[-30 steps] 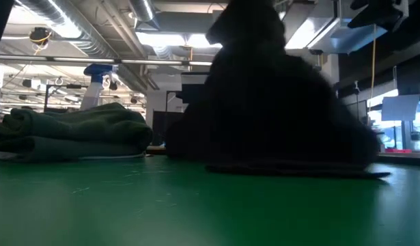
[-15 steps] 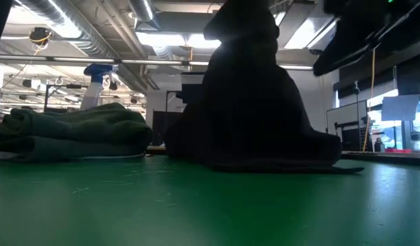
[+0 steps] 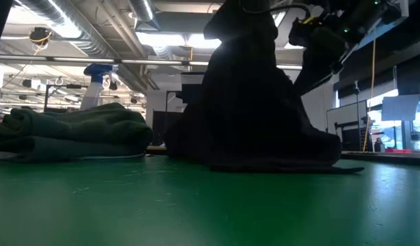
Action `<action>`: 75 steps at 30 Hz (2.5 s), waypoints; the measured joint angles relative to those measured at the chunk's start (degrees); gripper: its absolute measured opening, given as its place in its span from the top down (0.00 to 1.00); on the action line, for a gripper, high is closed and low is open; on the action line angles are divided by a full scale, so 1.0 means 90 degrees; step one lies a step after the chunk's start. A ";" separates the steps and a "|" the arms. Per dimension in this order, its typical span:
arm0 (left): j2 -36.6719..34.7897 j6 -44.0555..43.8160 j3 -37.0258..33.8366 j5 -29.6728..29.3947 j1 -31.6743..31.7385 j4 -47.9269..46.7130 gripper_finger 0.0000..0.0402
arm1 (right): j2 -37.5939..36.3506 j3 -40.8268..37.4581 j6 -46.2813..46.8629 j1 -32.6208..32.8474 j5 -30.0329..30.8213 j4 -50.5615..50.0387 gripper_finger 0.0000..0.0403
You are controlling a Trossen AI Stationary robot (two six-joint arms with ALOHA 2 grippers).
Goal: Fold Laundry from Bin
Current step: Fold the black shirt
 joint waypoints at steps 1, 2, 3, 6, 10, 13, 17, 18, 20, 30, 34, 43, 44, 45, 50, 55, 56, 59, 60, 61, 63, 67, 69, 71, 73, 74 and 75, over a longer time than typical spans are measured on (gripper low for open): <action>0.0000 0.0000 0.0000 -0.0002 0.0000 0.0002 0.98 | -0.0001 0.0000 -0.0091 -0.0048 -0.0062 -0.0027 0.86; 0.0000 0.0000 0.0000 -0.0005 0.0000 0.0002 0.98 | -0.0017 0.0014 -0.0206 -0.0082 -0.0131 -0.0107 0.93; -0.0001 0.0000 0.0000 -0.0005 0.0000 0.0000 0.98 | -0.0054 0.0069 -0.0287 -0.0085 -0.0148 -0.0273 0.96; -0.0043 -0.0007 0.0000 -0.0009 0.0000 -0.0048 0.98 | -0.0243 0.0473 -0.0411 -0.0076 -0.0148 -0.0783 0.96; -0.0274 -0.0005 0.0000 -0.0304 -0.0022 -0.0121 0.98 | -0.0764 0.1331 -0.0737 -0.0069 -0.0248 -0.1731 0.99; -0.0532 -0.0002 0.0000 -0.0768 -0.0078 -0.0312 0.98 | -0.1150 0.2117 -0.0933 -0.0074 -0.0475 -0.2339 0.98; -0.0874 -0.0003 0.0000 -0.1619 -0.0255 -0.0906 0.98 | -0.1474 0.3256 -0.1208 -0.0073 -0.0706 -0.3008 0.99; -0.0954 -0.0026 0.0000 -0.1858 -0.0310 -0.1106 0.98 | -0.1535 0.3506 -0.1213 -0.0074 -0.0791 -0.3082 0.99; -0.1092 -0.0212 0.0000 -0.2267 -0.0442 -0.1580 0.98 | -0.1624 0.3899 -0.1255 -0.0074 -0.0929 -0.3140 0.98; -0.1091 -0.2122 0.0005 -0.3095 -0.1119 -0.4476 0.98 | -0.1792 0.4306 -0.1554 -0.0074 -0.1480 -0.3663 0.99; -0.0933 -0.3034 -0.0170 -0.2950 -0.1361 -0.5691 0.98 | -0.1743 0.4233 -0.1617 -0.0074 -0.1480 -0.3997 0.99; -0.0872 -0.3395 -0.1039 -0.2043 -0.1621 -0.5798 0.98 | -0.1615 0.3860 -0.2061 -0.0074 -0.1478 -0.3980 0.99; -0.0869 -0.3394 -0.1049 -0.2011 -0.1601 -0.5796 0.98 | -0.1622 0.3843 -0.2072 -0.0074 -0.1476 -0.3972 0.99; -0.0869 -0.3372 -0.1049 -0.1955 -0.1568 -0.5779 0.97 | -0.1627 0.3835 -0.2084 -0.0074 -0.1475 -0.3974 0.99; -0.0910 -0.3104 -0.1049 -0.1365 -0.1356 -0.5762 0.84 | -0.1617 0.3825 -0.2200 -0.0074 -0.1470 -0.3953 0.99; -0.0937 -0.2977 -0.0923 -0.0566 -0.1080 -0.5895 0.66 | -0.1616 0.3825 -0.2203 -0.0074 -0.1427 -0.3947 0.99; -0.0937 -0.2958 -0.0884 -0.0467 -0.1010 -0.5940 0.63 | -0.1617 0.3825 -0.2203 -0.0074 -0.1425 -0.3947 0.99; -0.0937 -0.2963 -0.0717 -0.0228 -0.0821 -0.6061 0.56 | -0.1618 0.3825 -0.2203 -0.0074 -0.1424 -0.3947 0.99; -0.0937 -0.2965 -0.0641 -0.0161 -0.0766 -0.6132 0.54 | -0.1618 0.3825 -0.2203 -0.0074 -0.1424 -0.3947 0.99; -0.0937 -0.2955 -0.0578 -0.0119 -0.0726 -0.6195 0.53 | -0.1618 0.3825 -0.2203 -0.0074 -0.1424 -0.3946 0.99; -0.0942 -0.2860 -0.0474 -0.0191 -0.0695 -0.6186 0.52 | -0.1618 0.3825 -0.2197 -0.0074 -0.1424 -0.3947 0.99; -0.0942 -0.2677 -0.0444 -0.0382 -0.0755 -0.6066 0.52 | -0.1618 0.3825 -0.2068 -0.0074 -0.1424 -0.3947 0.99; -0.0932 -0.2563 -0.0455 -0.0555 -0.0854 -0.5995 0.52 | -0.1618 0.3825 -0.2052 -0.0074 -0.1424 -0.3947 0.99; -0.0930 -0.2489 -0.0524 -0.0779 -0.0986 -0.5784 0.53 | -0.1618 0.3825 -0.2047 -0.0074 -0.1424 -0.3947 0.99; -0.0908 -0.2390 -0.0552 -0.0989 -0.1142 -0.5654 0.53 | -0.1618 0.3825 -0.2045 -0.0074 -0.1424 -0.3946 0.99; -0.0908 -0.2350 -0.0554 -0.1063 -0.1214 -0.5589 0.54 | -0.1618 0.3825 -0.2044 -0.0074 -0.1424 -0.3947 0.99; -0.0908 -0.2339 -0.0554 -0.1130 -0.1289 -0.5511 0.54 | -0.1618 0.3825 -0.2040 -0.0074 -0.1424 -0.3946 0.99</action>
